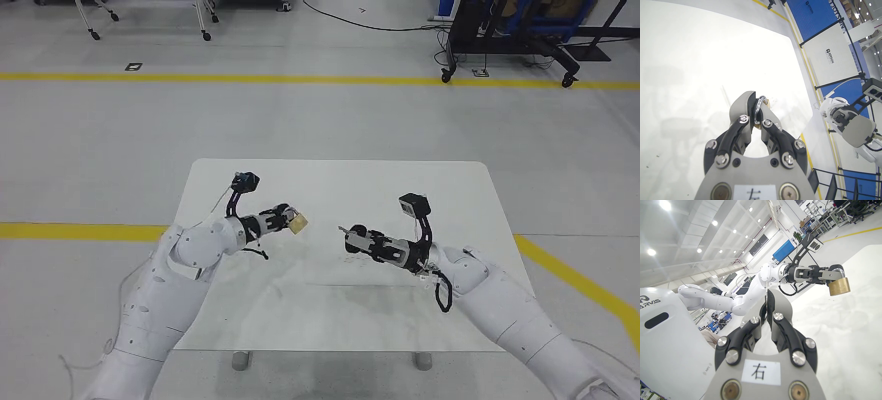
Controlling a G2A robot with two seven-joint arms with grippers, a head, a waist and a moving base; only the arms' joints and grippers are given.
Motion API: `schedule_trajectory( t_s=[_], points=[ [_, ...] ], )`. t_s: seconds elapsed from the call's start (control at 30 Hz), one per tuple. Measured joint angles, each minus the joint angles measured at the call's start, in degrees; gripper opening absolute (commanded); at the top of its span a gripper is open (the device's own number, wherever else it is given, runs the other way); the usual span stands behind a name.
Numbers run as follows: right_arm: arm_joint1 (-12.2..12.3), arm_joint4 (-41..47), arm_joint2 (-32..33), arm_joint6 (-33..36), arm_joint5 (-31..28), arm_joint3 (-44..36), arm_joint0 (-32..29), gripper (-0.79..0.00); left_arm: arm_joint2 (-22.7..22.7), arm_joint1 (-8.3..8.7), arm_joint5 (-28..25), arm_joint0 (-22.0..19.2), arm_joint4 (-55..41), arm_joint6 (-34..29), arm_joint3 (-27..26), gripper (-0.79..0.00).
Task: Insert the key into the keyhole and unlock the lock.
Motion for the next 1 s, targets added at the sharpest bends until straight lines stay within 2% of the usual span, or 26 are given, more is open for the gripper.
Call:
schedule_trajectory(
  t_s=[0.1,0.13,0.23,0.4,0.53,0.6,0.9,1.0],
  points=[
    [-0.40,3.44,-1.23,1.02,3.77,-2.53,-0.89,-0.785,-1.22,-1.13,3.98,-2.11,-15.24,-4.96,5.86,-0.785],
    [-0.52,5.83,-1.83,2.23,5.08,-3.29,-1.21,-0.785,-0.96,-1.72,5.80,-3.46,-23.48,-7.23,8.98,-0.785],
    [-0.63,10.48,-2.59,5.48,10.08,-4.72,-1.56,-0.785,1.68,-3.44,9.83,-7.38,-40.40,-12.11,16.84,-0.785],
    [-0.28,12.62,-1.02,6.54,19.57,-7.76,-2.05,-0.785,6.63,-6.43,12.29,-13.67,-54.71,-15.71,27.77,-0.785],
    [0.46,10.11,2.70,2.84,22.52,-13.17,-4.02,-0.785,9.84,-8.29,11.83,-18.43,-56.95,-17.13,34.17,-0.785],
    [0.51,10.05,3.00,2.55,22.47,-13.75,-4.22,-0.785,10.15,-8.38,11.59,-19.06,-56.44,-17.25,34.84,-0.785],
    [0.49,10.07,2.86,2.64,22.48,-13.32,-4.16,-0.785,10.66,-8.27,12.85,-18.71,-54.66,-15.56,34.40,-0.785],
    [0.19,7.42,2.57,-0.56,26.55,-12.92,-4.62,-0.785,11.63,-7.78,12.97,-19.30,-47.65,-10.08,29.32,-0.785]
  ],
)
